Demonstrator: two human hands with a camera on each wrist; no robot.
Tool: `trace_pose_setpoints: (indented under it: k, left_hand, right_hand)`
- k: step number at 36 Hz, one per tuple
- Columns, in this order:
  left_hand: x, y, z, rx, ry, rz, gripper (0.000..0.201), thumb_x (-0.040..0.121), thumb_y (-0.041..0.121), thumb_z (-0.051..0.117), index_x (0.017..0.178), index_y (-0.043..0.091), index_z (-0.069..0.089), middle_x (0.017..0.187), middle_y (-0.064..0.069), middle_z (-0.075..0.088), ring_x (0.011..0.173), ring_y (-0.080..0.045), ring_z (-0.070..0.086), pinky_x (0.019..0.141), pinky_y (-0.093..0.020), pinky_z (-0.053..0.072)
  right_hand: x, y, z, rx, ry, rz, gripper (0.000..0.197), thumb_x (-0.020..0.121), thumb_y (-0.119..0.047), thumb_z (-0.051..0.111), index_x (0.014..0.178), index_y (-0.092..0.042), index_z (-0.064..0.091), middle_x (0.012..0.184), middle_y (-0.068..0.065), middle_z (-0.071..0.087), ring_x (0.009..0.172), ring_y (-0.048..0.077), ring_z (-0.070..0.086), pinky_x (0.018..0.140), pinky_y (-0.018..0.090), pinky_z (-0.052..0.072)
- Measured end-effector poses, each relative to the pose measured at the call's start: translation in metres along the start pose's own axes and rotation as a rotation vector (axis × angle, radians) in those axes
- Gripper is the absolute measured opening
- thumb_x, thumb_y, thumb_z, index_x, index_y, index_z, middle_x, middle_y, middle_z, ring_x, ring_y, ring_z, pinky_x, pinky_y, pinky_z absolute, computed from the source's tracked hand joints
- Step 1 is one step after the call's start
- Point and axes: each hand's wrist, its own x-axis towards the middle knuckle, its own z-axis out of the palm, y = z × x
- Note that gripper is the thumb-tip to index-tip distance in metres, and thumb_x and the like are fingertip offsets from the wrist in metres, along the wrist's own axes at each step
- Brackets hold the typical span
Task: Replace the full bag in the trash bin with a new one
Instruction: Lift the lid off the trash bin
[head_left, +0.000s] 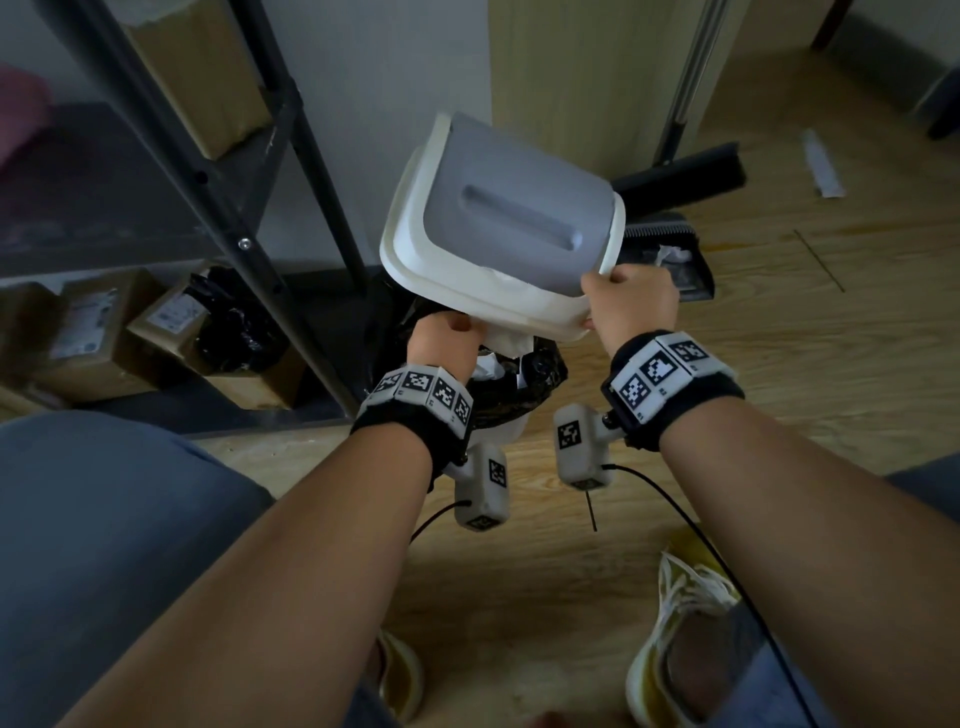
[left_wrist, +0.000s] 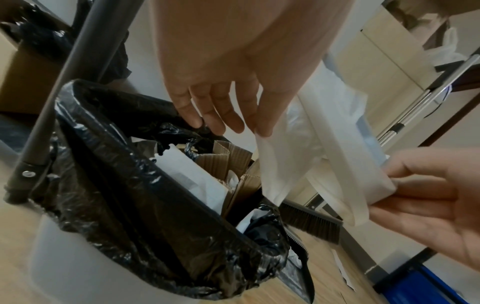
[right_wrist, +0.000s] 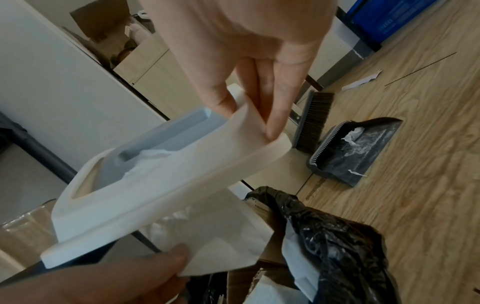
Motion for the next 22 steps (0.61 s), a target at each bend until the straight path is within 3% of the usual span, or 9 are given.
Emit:
trace_pose_setpoints:
  k: [5, 7, 10, 12, 15, 19, 22]
  left_hand:
    - [0.001, -0.004, -0.009, 0.112, 0.054, -0.032, 0.019, 0.09, 0.02, 0.053, 0.082, 0.01, 0.067, 0.076, -0.004, 0.061, 0.078, -0.022, 0.057, 0.067, -0.025, 0.038]
    - [0.002, -0.005, -0.015, 0.128, 0.101, -0.06, 0.021, 0.089, 0.023, 0.053, 0.088, 0.012, 0.071, 0.08, -0.004, 0.063, 0.079, -0.023, 0.059, 0.067, -0.026, 0.04]
    - [0.005, -0.009, -0.023, 0.187, 0.172, -0.132, 0.024, 0.089, 0.027, 0.053, 0.096, 0.014, 0.073, 0.091, -0.005, 0.069, 0.083, -0.024, 0.061, 0.068, -0.027, 0.046]
    - [0.007, -0.013, -0.029, 0.237, 0.206, -0.181, 0.028, 0.089, 0.03, 0.052, 0.096, 0.013, 0.073, 0.096, -0.006, 0.07, 0.091, -0.028, 0.063, 0.077, -0.033, 0.052]
    - [0.008, -0.022, -0.034, 0.316, 0.215, -0.267, 0.029, 0.084, 0.03, 0.052, 0.094, 0.01, 0.07, 0.099, -0.01, 0.069, 0.097, -0.031, 0.062, 0.088, -0.042, 0.052]
    - [0.01, -0.029, -0.036, 0.464, 0.22, -0.315, 0.041, 0.089, 0.038, 0.049, 0.108, 0.006, 0.065, 0.118, -0.014, 0.061, 0.113, -0.033, 0.052, 0.097, -0.045, 0.044]
    - [0.012, -0.029, -0.037, 0.488, 0.192, -0.283, 0.042, 0.091, 0.038, 0.052, 0.123, 0.013, 0.059, 0.133, -0.012, 0.049, 0.123, -0.032, 0.043, 0.103, -0.044, 0.039]
  right_hand:
    - [0.002, 0.003, 0.001, -0.003, 0.006, 0.009, 0.027, 0.071, -0.024, 0.058, 0.054, -0.003, 0.059, 0.065, 0.02, 0.067, 0.066, 0.035, 0.07, 0.063, 0.048, 0.06]
    - [0.002, 0.004, 0.001, -0.007, 0.015, 0.013, 0.026, 0.072, -0.024, 0.058, 0.052, -0.007, 0.057, 0.065, 0.019, 0.068, 0.066, 0.034, 0.07, 0.064, 0.047, 0.06]
    - [0.003, 0.005, 0.002, -0.021, 0.021, 0.009, 0.027, 0.073, -0.024, 0.058, 0.059, -0.002, 0.063, 0.066, 0.018, 0.069, 0.065, 0.033, 0.07, 0.065, 0.045, 0.06]
    - [0.004, 0.006, 0.003, -0.022, 0.02, 0.009, 0.027, 0.073, -0.024, 0.058, 0.063, 0.0, 0.066, 0.066, 0.018, 0.069, 0.065, 0.033, 0.07, 0.065, 0.045, 0.06]
    - [0.004, 0.006, 0.005, -0.01, 0.015, 0.013, 0.027, 0.072, -0.025, 0.058, 0.062, -0.001, 0.066, 0.066, 0.017, 0.069, 0.065, 0.033, 0.07, 0.065, 0.046, 0.06]
    - [0.002, 0.006, 0.007, 0.004, -0.01, 0.028, 0.026, 0.071, -0.027, 0.058, 0.063, -0.004, 0.068, 0.067, 0.014, 0.07, 0.065, 0.032, 0.07, 0.066, 0.047, 0.06]
    - [0.002, 0.006, 0.008, -0.005, -0.013, 0.024, 0.026, 0.073, -0.026, 0.058, 0.063, -0.005, 0.068, 0.067, 0.013, 0.07, 0.065, 0.031, 0.07, 0.067, 0.046, 0.06]
